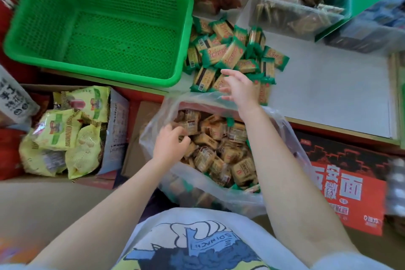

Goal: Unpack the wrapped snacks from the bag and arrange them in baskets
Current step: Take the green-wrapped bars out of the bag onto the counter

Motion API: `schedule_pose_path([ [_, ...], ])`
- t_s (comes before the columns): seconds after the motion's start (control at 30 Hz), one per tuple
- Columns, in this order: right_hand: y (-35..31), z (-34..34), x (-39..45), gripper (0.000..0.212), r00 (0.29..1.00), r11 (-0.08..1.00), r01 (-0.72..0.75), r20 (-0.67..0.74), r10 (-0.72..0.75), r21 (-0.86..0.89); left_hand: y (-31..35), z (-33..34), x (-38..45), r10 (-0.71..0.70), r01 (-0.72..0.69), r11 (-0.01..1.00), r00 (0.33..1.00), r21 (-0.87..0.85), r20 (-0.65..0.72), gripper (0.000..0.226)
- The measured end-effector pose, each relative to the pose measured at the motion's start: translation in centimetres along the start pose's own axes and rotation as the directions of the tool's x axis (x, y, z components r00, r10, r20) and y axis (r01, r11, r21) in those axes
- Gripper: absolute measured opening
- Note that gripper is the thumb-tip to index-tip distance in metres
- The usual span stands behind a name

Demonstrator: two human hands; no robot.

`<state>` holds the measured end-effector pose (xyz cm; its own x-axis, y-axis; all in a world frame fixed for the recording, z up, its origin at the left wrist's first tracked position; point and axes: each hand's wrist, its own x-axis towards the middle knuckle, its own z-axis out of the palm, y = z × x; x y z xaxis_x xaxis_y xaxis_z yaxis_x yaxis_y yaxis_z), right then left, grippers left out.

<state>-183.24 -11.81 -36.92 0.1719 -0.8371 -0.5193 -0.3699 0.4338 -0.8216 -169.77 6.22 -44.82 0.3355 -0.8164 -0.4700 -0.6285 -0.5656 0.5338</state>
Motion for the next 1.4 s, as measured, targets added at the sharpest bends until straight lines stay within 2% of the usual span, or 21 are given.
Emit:
schedule_pose_path([
  [0.07, 1.4, -0.7, -1.9, 0.026, 1.0, 0.999, 0.025, -0.002, -0.025, 0.036, -0.1, 0.7, -0.2, 0.012, -0.011, 1.0, 1.0, -0.029, 0.029, 0.024],
  [0.17, 4.8, -2.0, -5.8, 0.026, 0.998, 0.996, -0.015, 0.058, 0.01, 0.091, 0.2, 1.9, -0.7, 0.08, -0.083, 0.996, 0.976, 0.009, 0.2, 0.028],
  [0.2, 6.6, -2.4, -6.9, 0.027, 0.994, 0.997, -0.061, 0.089, 0.057, 0.044, 0.2, 2.5, -0.9, 0.105, -0.127, 0.99, 0.956, 0.062, 0.275, 0.029],
  [0.27, 10.8, -2.8, -8.5, 0.027, 0.975, 0.974, -0.137, 0.148, 0.165, -0.181, 0.1, 3.9, -1.6, 0.103, -0.197, 0.96, 0.91, 0.201, 0.401, 0.031],
  [0.33, 14.9, -3.0, -9.3, 0.025, 0.94, 0.904, -0.14, 0.233, 0.25, -0.403, -0.4, 5.0, -2.6, 0.067, -0.238, 0.912, 0.889, 0.334, 0.452, 0.032],
  [0.47, 19.2, -2.6, -10.6, 0.029, 0.835, 0.816, -0.085, 0.407, 0.372, -0.571, -2.8, 6.0, -5.1, 0.049, -0.243, 0.866, 0.911, 0.437, 0.41, 0.033],
  [0.57, 20.7, -2.2, -11.2, 0.028, 0.805, 0.785, -0.046, 0.442, 0.395, -0.618, -4.3, 5.9, -7.2, 0.023, -0.188, 0.879, 0.935, 0.439, 0.353, 0.035],
  [0.7, 20.9, -1.0, -11.6, 0.025, 0.824, 0.821, -0.095, 0.418, 0.381, -0.562, -5.8, 5.4, -8.8, 0.013, -0.13, 0.916, 0.955, 0.379, 0.296, 0.042],
  [0.87, 20.5, 2.2, -12.0, 0.025, 0.863, 0.839, -0.091, 0.378, 0.336, -0.536, -7.4, 4.8, -9.8, 0.102, -0.224, 0.906, 0.939, 0.36, 0.329, 0.041],
  [0.97, 21.1, 4.4, -12.4, 0.038, 0.857, 0.797, -0.057, 0.38, 0.349, -0.601, -8.4, 4.4, -10.0, 0.181, -0.287, 0.898, 0.931, 0.334, 0.316, 0.04],
  [1.07, 22.2, 6.1, -12.6, 0.058, 0.843, 0.703, 0.061, 0.413, 0.344, -0.709, -9.3, 4.4, -10.1, 0.235, -0.324, 0.892, 0.928, 0.314, 0.29, 0.038],
  [1.2, 23.1, 7.3, -13.5, 0.059, 0.927, 0.489, 0.153, 0.296, 0.23, -0.859, -9.7, 4.3, -10.1, 0.261, -0.337, 0.901, 0.924, 0.271, 0.279, 0.037],
  [1.27, 23.4, 7.7, -13.8, 0.058, 0.938, 0.413, 0.197, 0.293, 0.184, -0.889, -9.5, 4.1, -10.1, 0.256, -0.328, 0.911, 0.925, 0.252, 0.28, 0.038],
  [1.33, 23.3, 7.7, -13.7, 0.053, 0.944, 0.407, 0.223, 0.301, 0.137, -0.886, -9.4, 3.8, -9.9, 0.248, -0.321, 0.917, 0.923, 0.235, 0.293, 0.039],
  [1.4, 22.5, 7.7, -13.3, 0.045, 0.963, 0.515, 0.181, 0.258, 0.081, -0.838, -9.5, 3.5, -9.9, 0.243, -0.316, 0.921, 0.923, 0.228, 0.299, 0.04],
])
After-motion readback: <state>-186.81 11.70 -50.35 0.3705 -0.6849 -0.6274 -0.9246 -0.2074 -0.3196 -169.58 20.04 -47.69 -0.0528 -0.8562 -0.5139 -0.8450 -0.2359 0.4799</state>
